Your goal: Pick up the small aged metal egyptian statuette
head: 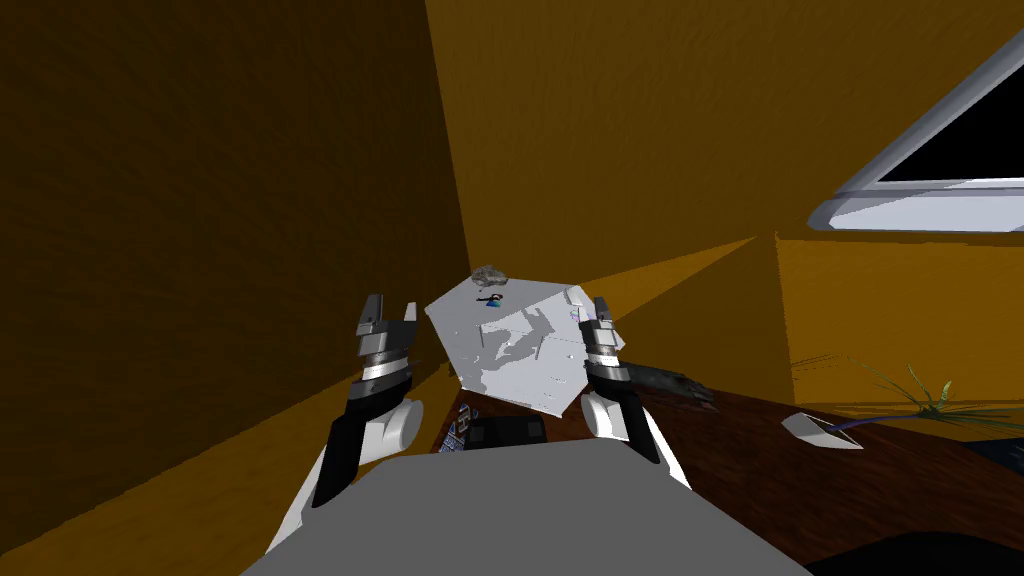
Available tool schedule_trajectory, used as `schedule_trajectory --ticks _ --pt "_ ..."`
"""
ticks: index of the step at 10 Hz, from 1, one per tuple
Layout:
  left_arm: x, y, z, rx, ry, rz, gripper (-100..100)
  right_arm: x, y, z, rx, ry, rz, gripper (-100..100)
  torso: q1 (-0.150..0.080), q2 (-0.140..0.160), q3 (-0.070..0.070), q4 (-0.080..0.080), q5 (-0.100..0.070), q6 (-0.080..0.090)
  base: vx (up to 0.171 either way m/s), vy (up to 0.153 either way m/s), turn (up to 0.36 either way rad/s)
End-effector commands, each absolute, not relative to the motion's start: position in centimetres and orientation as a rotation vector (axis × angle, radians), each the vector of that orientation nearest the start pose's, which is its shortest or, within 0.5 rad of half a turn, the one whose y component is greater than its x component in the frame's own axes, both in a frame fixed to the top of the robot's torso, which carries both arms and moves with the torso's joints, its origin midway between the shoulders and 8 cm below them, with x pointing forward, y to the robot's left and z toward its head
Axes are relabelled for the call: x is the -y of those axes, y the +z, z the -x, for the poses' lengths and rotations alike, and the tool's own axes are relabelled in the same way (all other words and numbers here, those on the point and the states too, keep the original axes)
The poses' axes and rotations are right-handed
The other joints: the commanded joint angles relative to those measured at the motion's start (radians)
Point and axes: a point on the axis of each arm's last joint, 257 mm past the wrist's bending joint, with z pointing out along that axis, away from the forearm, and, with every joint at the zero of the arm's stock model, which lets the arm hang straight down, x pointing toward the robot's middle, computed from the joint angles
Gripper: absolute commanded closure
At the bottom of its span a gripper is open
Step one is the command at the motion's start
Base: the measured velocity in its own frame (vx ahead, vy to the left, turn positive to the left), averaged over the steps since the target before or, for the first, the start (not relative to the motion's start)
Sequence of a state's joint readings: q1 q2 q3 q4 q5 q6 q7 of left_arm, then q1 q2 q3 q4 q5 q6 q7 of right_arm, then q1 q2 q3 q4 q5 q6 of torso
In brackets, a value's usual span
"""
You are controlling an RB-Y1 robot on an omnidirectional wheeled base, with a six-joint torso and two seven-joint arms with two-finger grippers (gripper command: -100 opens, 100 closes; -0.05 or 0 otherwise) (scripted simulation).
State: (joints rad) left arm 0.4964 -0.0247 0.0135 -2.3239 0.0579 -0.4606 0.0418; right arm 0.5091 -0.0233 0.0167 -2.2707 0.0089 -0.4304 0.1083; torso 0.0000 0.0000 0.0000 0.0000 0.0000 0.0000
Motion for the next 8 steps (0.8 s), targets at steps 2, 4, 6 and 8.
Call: schedule_trajectory --ticks 2,4,6,8 --pt "-28.7 3.9 -34.9 -0.58 -1.389 0.691 -100 27.4 0.3 -35.7 -0.725 1.191 -0.662 0 0.0 0.001 0.0 0.0 0.0 0.0 -0.028 -0.018 0.001" --pt "-28.4 3.9 -36.4 -0.618 -1.414 0.682 -100 27.4 0.3 -35.7 -0.725 1.191 -0.662 0 -0.002 0.003 0.001 0.001 0.0 0.0 -0.052 -0.033 -0.005" --pt "-28.5 3.5 -38.5 -0.658 -1.439 0.699 -100 27.4 0.3 -35.7 -0.725 1.191 -0.662 0 -0.003 0.004 0.002 0.001 -0.001 0.0 -0.076 -0.053 -0.023" --pt "-28.4 3.7 -39.8 -0.672 -1.459 0.707 -100 27.4 0.3 -35.7 -0.725 1.191 -0.662 0 -0.004 0.005 0.003 0.001 -0.001 0.0 -0.066 -0.055 -0.019"
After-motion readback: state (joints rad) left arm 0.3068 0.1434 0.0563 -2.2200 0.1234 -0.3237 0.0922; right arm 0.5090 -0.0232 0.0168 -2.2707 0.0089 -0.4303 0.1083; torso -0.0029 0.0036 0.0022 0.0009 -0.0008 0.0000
